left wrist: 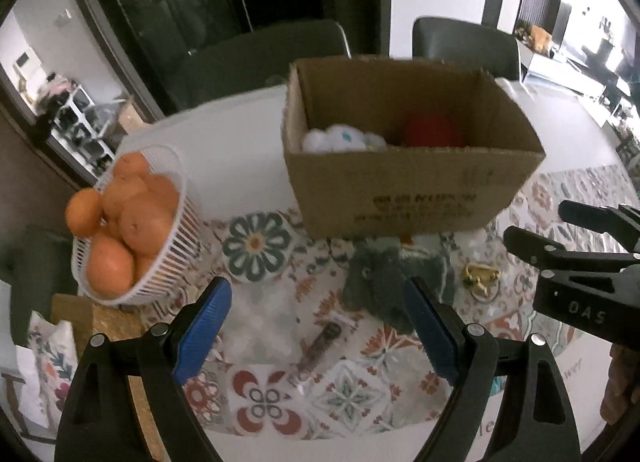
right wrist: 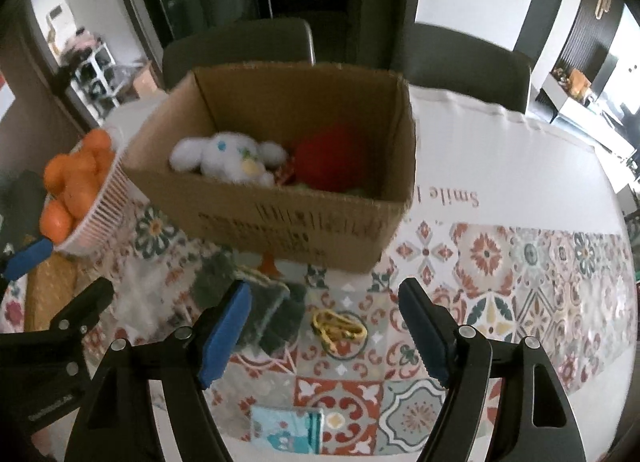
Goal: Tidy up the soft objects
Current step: 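Move both grippers down toward the snack stick and yellow keychain, then close the left gripper on the snack stick while the right grasps the yellow keychain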
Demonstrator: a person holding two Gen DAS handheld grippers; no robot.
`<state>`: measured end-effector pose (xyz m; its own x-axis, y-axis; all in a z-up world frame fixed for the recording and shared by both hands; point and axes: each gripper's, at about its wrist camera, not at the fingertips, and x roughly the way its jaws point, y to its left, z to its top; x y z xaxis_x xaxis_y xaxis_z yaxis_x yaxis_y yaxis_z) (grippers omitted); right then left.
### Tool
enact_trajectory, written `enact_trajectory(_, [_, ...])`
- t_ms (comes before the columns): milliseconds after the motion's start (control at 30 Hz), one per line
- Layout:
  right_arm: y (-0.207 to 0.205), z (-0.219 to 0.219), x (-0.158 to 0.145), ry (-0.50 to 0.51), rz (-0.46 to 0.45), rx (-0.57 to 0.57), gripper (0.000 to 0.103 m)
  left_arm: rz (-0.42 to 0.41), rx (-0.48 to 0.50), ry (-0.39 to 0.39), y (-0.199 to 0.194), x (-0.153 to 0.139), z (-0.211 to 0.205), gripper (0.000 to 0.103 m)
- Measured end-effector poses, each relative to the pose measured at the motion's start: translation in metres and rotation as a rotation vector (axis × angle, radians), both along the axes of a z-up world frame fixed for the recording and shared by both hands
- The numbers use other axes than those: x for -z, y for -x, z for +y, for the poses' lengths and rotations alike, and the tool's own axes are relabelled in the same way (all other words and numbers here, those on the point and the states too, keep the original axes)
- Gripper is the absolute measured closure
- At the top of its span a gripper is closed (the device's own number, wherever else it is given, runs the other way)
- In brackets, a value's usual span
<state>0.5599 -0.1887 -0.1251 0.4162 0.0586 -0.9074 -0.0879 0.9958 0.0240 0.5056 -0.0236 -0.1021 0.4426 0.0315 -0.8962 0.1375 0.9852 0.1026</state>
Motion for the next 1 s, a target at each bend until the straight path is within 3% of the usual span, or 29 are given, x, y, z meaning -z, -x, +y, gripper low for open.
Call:
enact_trajectory(367, [-0.001, 0.003, 0.063, 0.037, 0.202, -0.114, 0.026, 0.172, 0.028, -0.018, 0.002, 0.055, -0.008, 0.015])
enact_trajectory(633, [-0.002, 0.009, 0.092, 0.122, 0.235, -0.169, 0.026, 0.209, 0.060, -0.104, 0.006, 0.091, -0.009, 0.015])
enact_trajectory(1000, [-0.003, 0.017, 0.125, 0.208, 0.279, -0.202, 0.026, 0.290, 0.086, -0.144, 0.000, 0.124, -0.008, 0.026])
